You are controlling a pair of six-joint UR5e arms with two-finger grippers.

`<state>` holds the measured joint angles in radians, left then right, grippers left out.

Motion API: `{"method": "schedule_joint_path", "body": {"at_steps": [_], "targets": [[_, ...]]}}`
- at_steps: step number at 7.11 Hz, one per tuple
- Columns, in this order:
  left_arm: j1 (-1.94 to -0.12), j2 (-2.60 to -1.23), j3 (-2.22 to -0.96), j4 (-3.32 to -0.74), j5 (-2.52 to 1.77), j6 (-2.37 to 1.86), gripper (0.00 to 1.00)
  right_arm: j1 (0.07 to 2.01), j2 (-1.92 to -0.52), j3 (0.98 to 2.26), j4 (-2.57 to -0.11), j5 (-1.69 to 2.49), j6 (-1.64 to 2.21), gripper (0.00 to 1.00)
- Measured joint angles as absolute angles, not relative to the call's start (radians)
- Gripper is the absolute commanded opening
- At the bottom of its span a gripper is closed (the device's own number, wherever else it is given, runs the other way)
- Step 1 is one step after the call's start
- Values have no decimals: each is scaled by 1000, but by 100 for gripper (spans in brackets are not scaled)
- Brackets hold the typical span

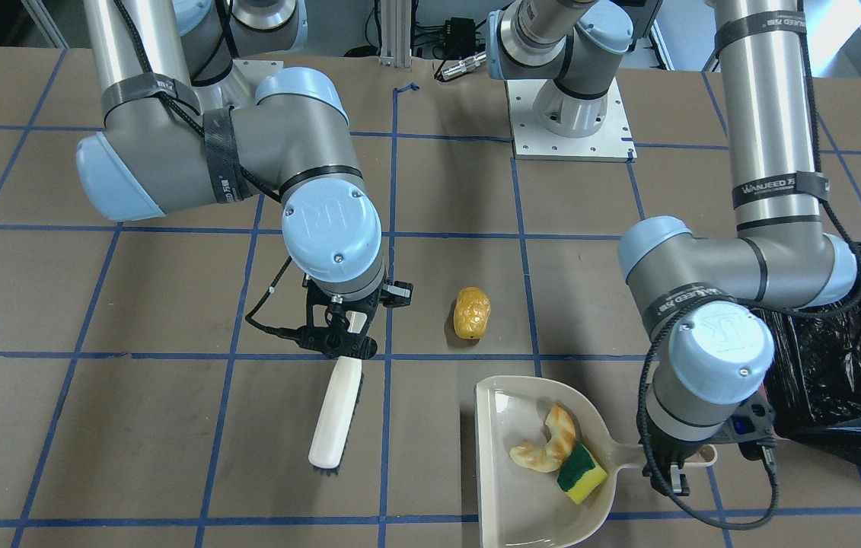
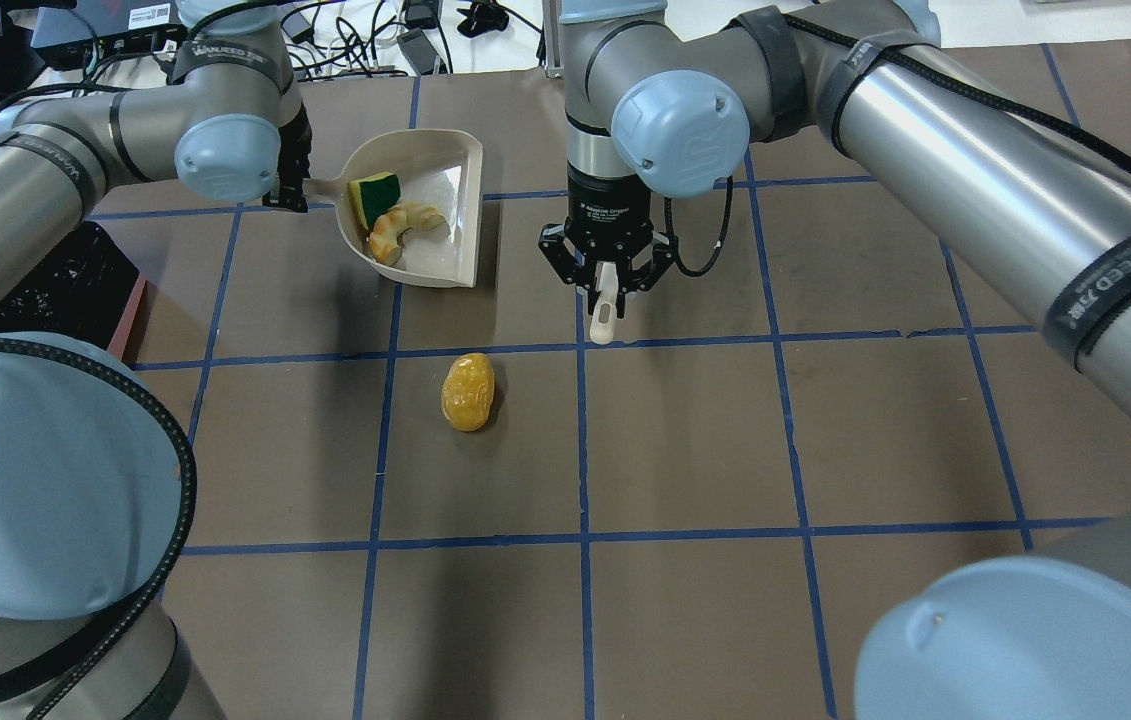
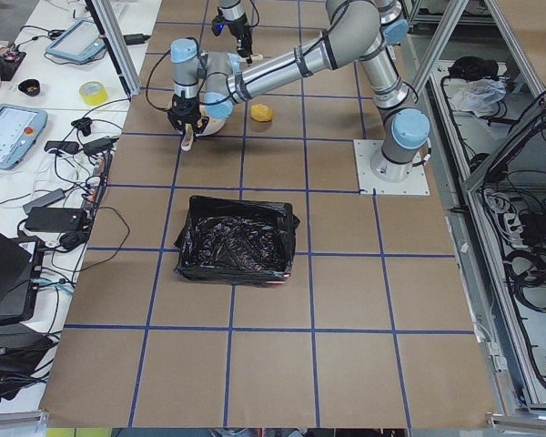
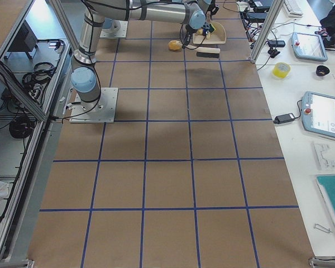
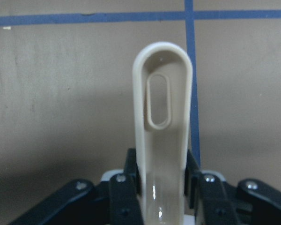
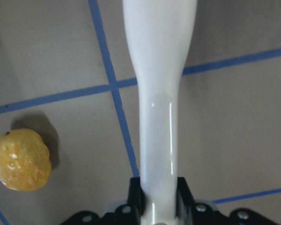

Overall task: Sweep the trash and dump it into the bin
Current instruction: 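Move the dustpan toward the potato while the right gripper brings the brush behind it, then sweep the yellow potato into the dustpan with the right gripper's brush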

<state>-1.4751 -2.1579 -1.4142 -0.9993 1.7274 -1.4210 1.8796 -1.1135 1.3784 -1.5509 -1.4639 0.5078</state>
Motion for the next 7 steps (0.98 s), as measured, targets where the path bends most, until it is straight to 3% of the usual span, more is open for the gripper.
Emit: {"method": "schedule_joint_path", "body": {"at_steps": [3, 7], "targets": [[-1361, -2047, -1554, -980, 1667, -1264, 0, 1913, -1298, 1593, -1523, -1448, 648, 0], [-1354, -1850, -1955, -697, 1788, -1243, 0, 2108, -1327, 1721, -1678, -1368, 983, 0]]}}
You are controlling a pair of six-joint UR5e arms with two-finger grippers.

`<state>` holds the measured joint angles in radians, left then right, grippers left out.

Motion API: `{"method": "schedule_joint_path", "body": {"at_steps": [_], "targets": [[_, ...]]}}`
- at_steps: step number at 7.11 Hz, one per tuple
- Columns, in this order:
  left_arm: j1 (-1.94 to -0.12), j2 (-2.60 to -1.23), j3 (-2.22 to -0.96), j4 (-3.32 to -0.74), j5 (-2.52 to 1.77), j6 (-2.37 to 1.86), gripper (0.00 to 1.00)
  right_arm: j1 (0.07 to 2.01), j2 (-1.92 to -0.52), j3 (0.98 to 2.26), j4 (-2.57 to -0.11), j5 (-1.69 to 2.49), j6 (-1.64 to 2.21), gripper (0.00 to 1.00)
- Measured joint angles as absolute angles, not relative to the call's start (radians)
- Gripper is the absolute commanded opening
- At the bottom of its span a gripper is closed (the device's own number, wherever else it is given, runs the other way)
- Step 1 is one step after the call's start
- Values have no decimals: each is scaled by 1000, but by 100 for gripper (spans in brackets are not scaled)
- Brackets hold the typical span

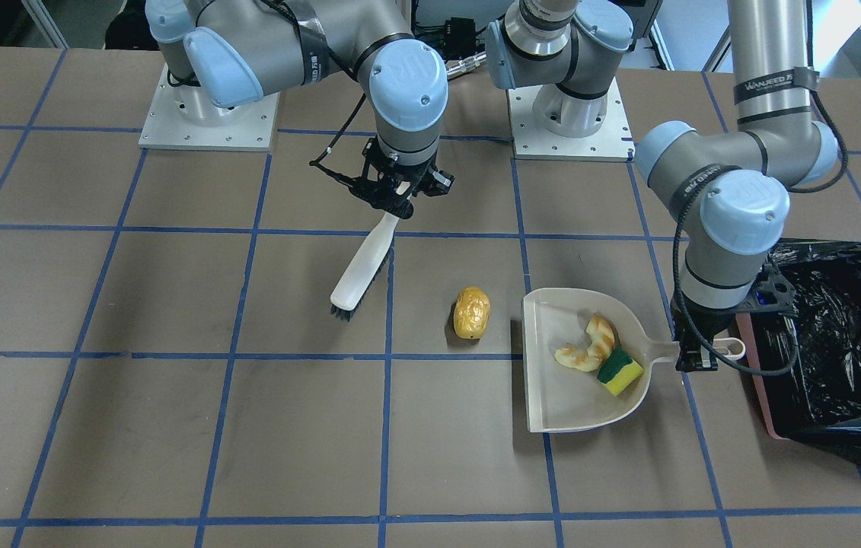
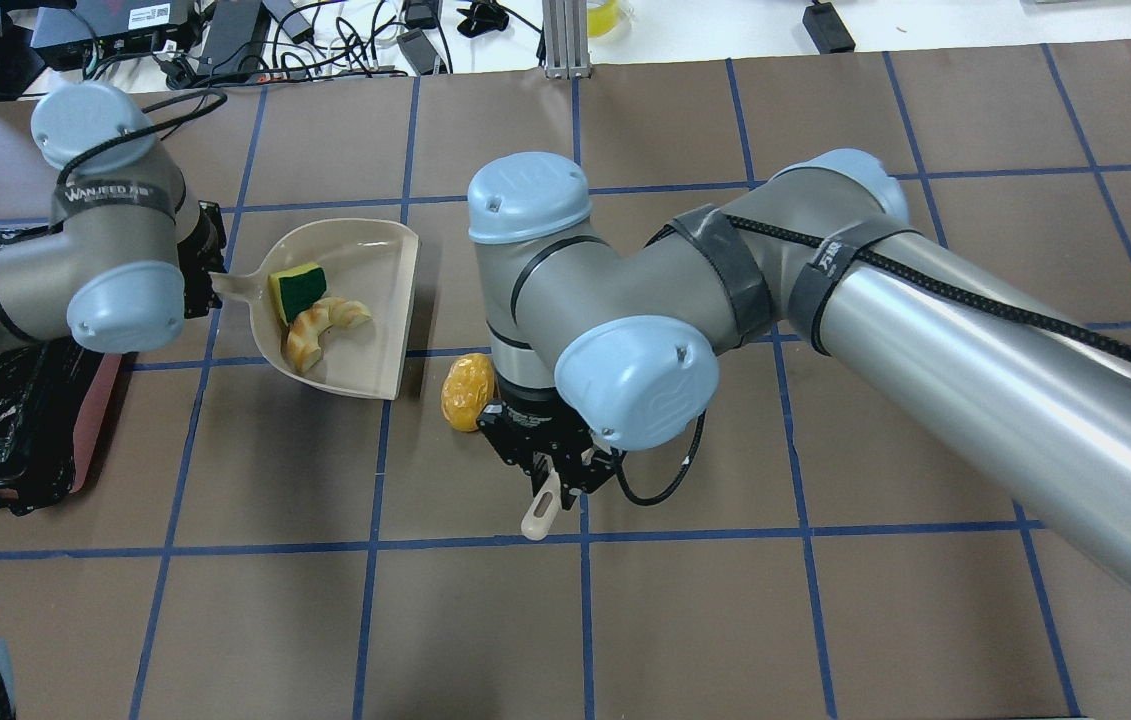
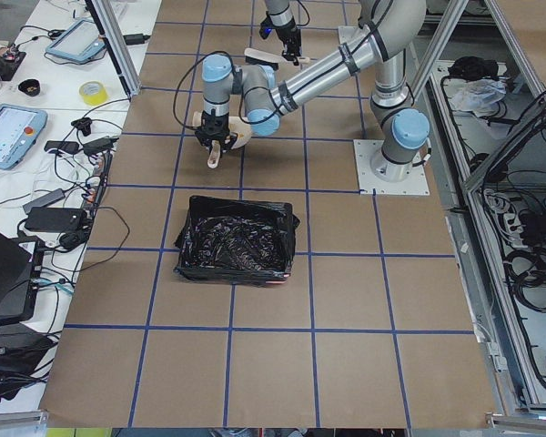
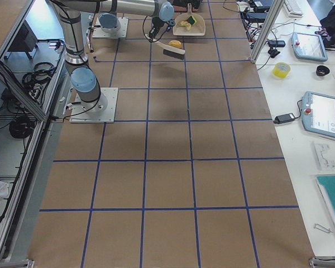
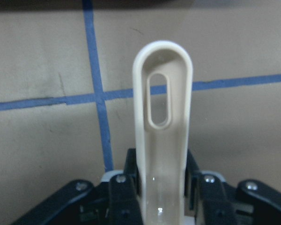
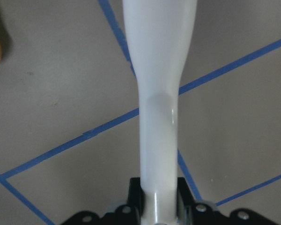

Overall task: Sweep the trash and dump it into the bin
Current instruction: 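Sweep the yellow potato into the dustpan with the right gripper's brush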

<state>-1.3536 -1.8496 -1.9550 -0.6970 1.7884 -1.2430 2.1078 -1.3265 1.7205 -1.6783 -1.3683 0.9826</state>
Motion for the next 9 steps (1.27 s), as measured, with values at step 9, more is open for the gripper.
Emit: {"method": "schedule_joint_path", "body": {"at_steps": [9], "targets": [[-1448, -1784, -2096, -780, 1878, -1367, 0, 2166, -1069, 1694, -2195, -1127, 971, 0]]}}
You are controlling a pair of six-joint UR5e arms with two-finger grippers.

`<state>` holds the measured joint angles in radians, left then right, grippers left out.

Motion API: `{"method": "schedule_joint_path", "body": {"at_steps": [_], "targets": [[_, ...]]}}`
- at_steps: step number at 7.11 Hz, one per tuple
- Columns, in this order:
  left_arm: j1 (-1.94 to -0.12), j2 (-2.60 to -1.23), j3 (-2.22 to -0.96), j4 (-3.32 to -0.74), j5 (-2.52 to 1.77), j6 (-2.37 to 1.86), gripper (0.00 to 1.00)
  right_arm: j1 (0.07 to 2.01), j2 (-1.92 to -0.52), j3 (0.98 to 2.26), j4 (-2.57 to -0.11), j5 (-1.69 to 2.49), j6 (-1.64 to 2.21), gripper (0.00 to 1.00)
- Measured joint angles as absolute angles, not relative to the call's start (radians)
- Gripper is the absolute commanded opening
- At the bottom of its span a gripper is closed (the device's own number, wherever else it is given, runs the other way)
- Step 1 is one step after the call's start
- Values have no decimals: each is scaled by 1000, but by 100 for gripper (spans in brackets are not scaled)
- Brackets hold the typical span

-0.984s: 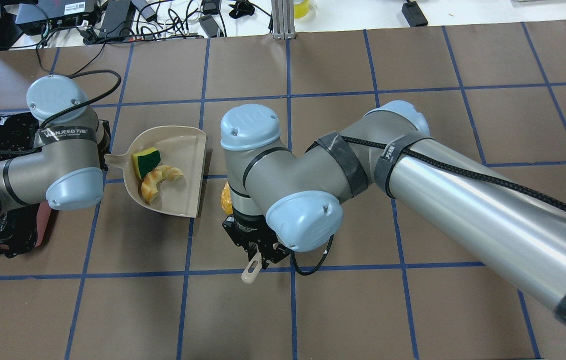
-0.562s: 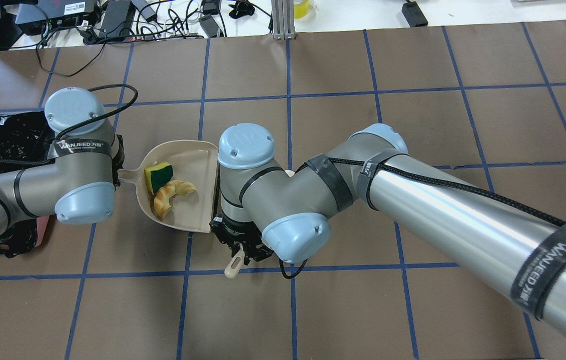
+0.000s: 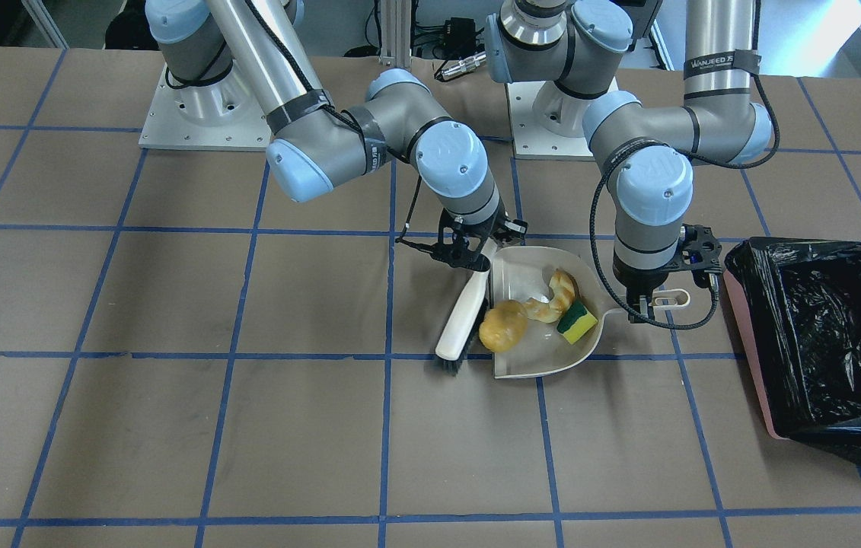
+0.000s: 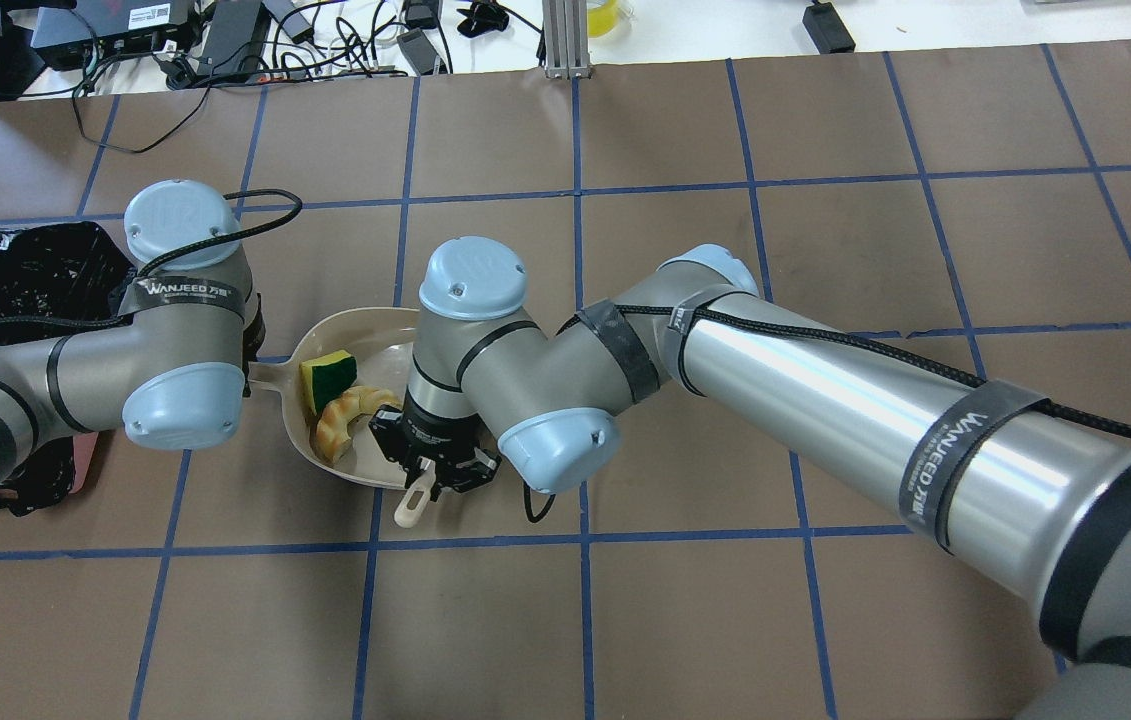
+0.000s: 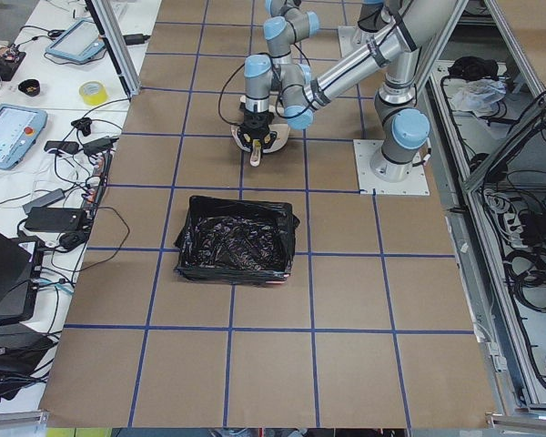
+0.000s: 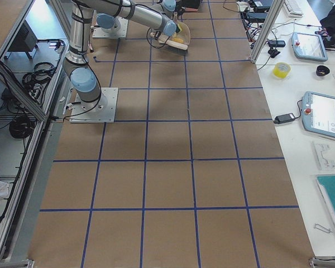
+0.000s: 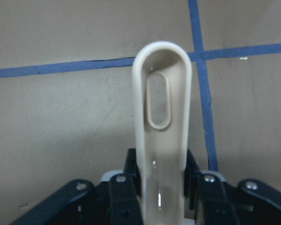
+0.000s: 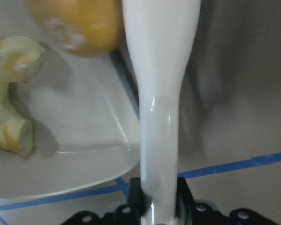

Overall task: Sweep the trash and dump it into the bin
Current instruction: 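Sweep the yellow potato into the dustpan with the right gripper's brush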

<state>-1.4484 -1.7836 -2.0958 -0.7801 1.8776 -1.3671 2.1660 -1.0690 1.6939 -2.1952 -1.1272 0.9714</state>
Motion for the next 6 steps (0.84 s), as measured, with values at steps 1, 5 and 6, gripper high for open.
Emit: {"method": "schedule_joint_path", "body": {"at_steps": [1, 5, 6], "targets": [[-1449, -1791, -2095, -781, 1872, -1387, 0, 2171, -1027, 1649, -2228, -1105, 955, 0], [-1450, -1794, -2090, -773, 1860, -1401, 0, 2175, -986, 1598, -2238, -1127, 863, 0], [-1450, -1794, -2083, -775, 1846, -1401, 0, 2171, -993, 1598, -2215, -1160, 838, 0]]}}
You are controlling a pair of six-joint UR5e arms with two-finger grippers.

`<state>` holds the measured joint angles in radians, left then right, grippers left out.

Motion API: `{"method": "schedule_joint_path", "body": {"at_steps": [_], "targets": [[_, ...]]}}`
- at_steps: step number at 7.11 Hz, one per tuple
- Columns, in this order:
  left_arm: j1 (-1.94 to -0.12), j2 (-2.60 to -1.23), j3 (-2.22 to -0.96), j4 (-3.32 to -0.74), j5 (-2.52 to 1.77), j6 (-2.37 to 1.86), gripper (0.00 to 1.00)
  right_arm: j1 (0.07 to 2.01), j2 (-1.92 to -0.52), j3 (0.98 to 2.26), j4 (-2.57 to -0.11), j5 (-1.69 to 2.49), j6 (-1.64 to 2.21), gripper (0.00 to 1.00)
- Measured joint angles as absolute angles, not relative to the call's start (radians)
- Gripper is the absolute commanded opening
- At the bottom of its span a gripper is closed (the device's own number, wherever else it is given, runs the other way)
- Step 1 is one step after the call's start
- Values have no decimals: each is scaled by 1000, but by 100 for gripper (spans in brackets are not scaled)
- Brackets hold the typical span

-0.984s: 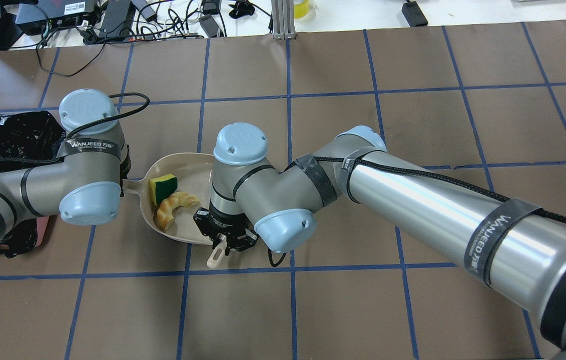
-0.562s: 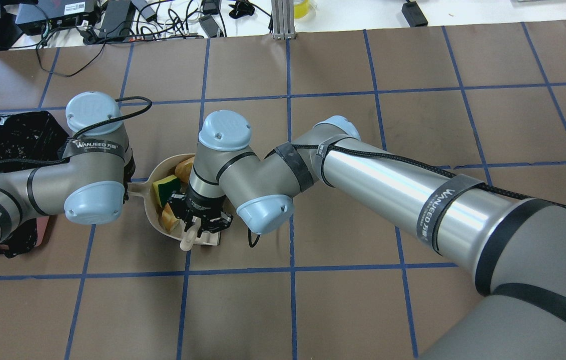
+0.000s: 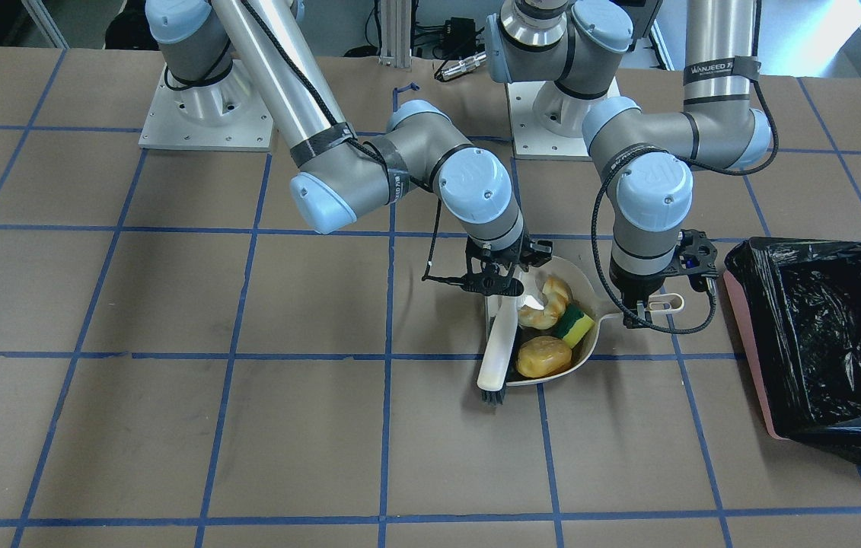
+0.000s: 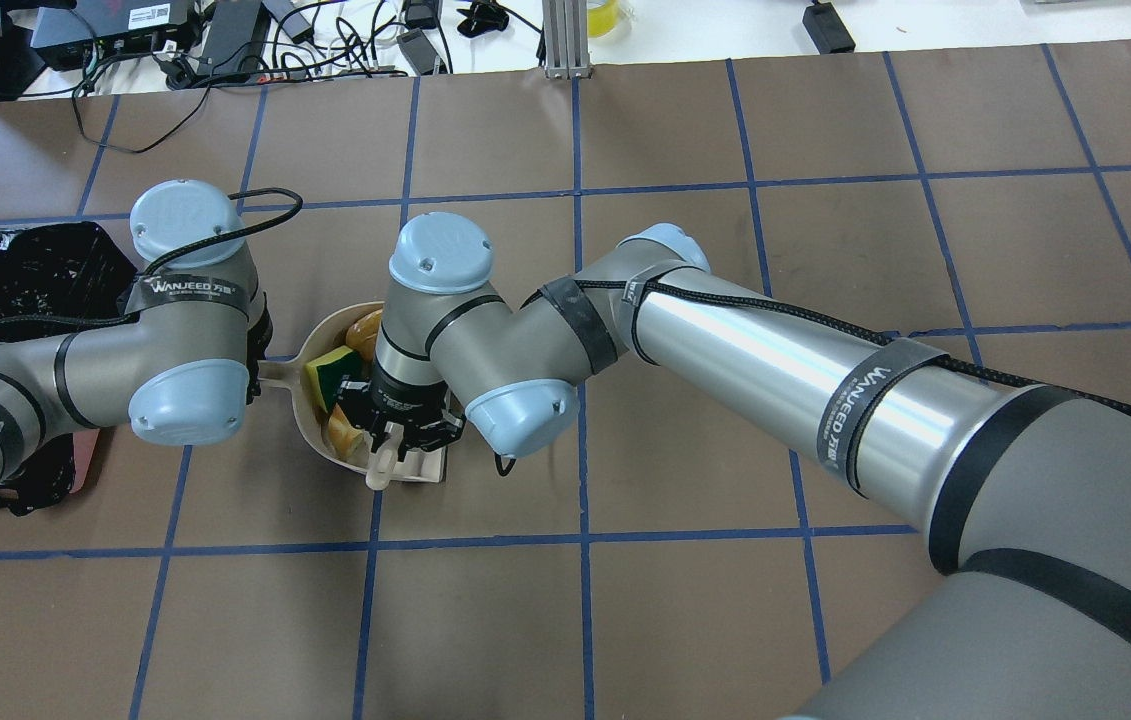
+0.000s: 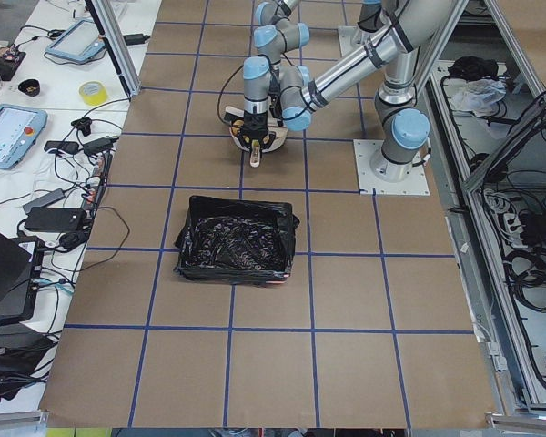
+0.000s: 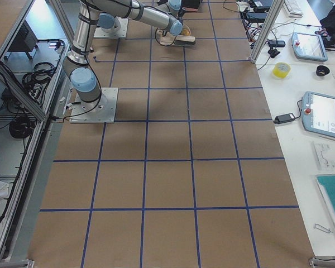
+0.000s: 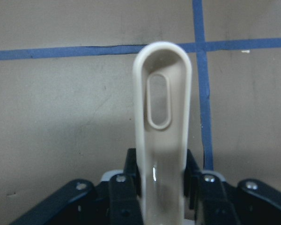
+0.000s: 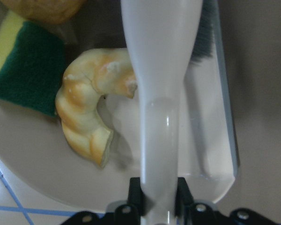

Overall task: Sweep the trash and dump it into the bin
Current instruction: 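Sweep the yellow potato into the dustpan with the right gripper's brush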

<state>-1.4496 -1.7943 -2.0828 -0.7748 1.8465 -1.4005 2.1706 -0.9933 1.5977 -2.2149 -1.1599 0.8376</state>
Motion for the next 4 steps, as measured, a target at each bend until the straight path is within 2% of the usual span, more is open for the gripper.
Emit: {"method": "schedule_joint_path", "body": {"at_steps": [4], "targets": [[-1444, -1791, -2037, -819, 1762, -1399, 0, 2065, -1104, 1593, -1940, -1336, 631, 0]]}}
